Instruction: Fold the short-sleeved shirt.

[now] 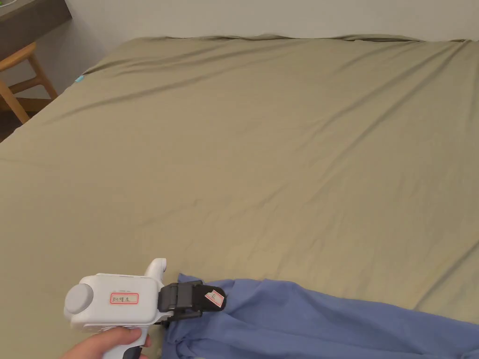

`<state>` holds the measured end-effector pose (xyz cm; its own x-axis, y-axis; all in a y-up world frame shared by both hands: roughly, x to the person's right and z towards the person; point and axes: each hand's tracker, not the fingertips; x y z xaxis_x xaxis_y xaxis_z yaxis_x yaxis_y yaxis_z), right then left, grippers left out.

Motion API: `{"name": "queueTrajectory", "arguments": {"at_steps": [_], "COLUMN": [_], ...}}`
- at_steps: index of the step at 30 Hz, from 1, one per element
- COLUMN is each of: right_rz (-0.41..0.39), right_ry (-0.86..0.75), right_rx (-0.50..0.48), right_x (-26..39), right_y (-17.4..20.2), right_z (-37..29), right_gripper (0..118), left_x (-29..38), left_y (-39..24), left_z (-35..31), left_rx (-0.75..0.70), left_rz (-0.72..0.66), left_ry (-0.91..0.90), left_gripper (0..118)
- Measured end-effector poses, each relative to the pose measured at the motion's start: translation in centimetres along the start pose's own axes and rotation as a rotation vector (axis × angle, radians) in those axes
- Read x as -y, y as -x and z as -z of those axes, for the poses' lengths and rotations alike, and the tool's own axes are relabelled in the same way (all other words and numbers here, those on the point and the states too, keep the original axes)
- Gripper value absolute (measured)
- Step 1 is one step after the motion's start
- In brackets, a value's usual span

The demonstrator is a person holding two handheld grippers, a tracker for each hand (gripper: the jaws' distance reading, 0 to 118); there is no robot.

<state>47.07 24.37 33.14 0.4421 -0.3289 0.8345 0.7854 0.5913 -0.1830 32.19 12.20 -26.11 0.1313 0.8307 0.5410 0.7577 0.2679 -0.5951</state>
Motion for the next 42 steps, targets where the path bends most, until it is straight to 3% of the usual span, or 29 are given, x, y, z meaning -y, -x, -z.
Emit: {"name": "queueTrajectory", "arguments": {"at_steps": [2, 3, 4, 5, 8, 15, 18, 26, 30, 33, 35, 36, 37, 40, 41, 42], "right_rz": [0.003, 0.003, 0.003, 0.004, 0.007, 0.021, 0.031, 0.033, 0.023, 0.034, 0.034, 0.028, 0.022, 0.02, 0.024, 0.026], "right_ry": [0.004, 0.004, 0.004, 0.003, 0.002, -0.034, -0.049, -0.062, -0.044, -0.03, -0.026, -0.028, -0.031, -0.028, -0.025, -0.021], "right_rx": [-0.006, -0.009, -0.013, -0.02, -0.032, -0.034, -0.014, -0.012, 0.003, 0.003, 0.005, 0.01, 0.013, 0.016, 0.017, 0.018], "right_x": [0.0, 0.0, -0.1, -0.1, -0.3, -0.8, -0.8, -0.6, -0.6, -0.8, -1.1, -1.2, -1.2, -1.2, -1.1, -1.1], "right_y": [0.4, 0.4, 0.6, 0.8, 0.9, 0.4, 0.4, 0.7, 0.6, 0.5, 0.7, 0.8, 0.9, 1.0, 1.0, 1.0], "right_z": [0.2, 0.3, 0.3, 0.3, 0.2, -1.5, -2.1, -2.9, -2.4, -2.0, -2.0, -2.1, -2.2, -2.2, -2.2, -2.2], "right_gripper": [3, 3, 3, 3, 3, 3, 3, 3, 3, 3, 3, 3, 3, 3, 3, 3], "left_x": [0.4, 0.6, 1.2, 1.4, 2.3, 1.0, -0.3, -1.3, 0.0, 0.7, 1.6, 1.5, 1.3, 1.8, 2.9, 3.1], "left_y": [-0.9, -1.3, -1.6, -1.4, -0.9, -2.5, -3.4, -1.9, -4.6, -9.3, -12.7, -13.5, -14.2, -15.4, -16.2, -16.2], "left_z": [0.9, 1.2, 1.5, 2.1, 2.4, -4.5, -8.4, -15.5, -15.0, -12.8, -10.2, -9.1, -7.8, -1.7, 1.5, 3.3], "left_rx": [-0.007, -0.01, -0.029, -0.07, -0.045, -0.142, -0.295, -0.632, -0.545, -0.529, -0.438, -0.384, -0.453, -0.428, -0.199, -0.188], "left_rz": [0.036, 0.05, 0.05, 0.03, -0.087, -0.036, 0.082, -0.057, -0.102, -0.083, -0.072, -0.058, 0.069, 0.089, -0.091, -0.087], "left_ry": [0.018, 0.027, 0.025, 0.033, 0.017, -0.081, -0.099, -0.163, -0.21, -0.223, -0.25, -0.235, -0.242, -0.145, -0.042, -0.017], "left_gripper": [118, 104, 36, 12, 12, 12, 12, 12, 12, 12, 12, 12, 12, 12, 12, 12]}}
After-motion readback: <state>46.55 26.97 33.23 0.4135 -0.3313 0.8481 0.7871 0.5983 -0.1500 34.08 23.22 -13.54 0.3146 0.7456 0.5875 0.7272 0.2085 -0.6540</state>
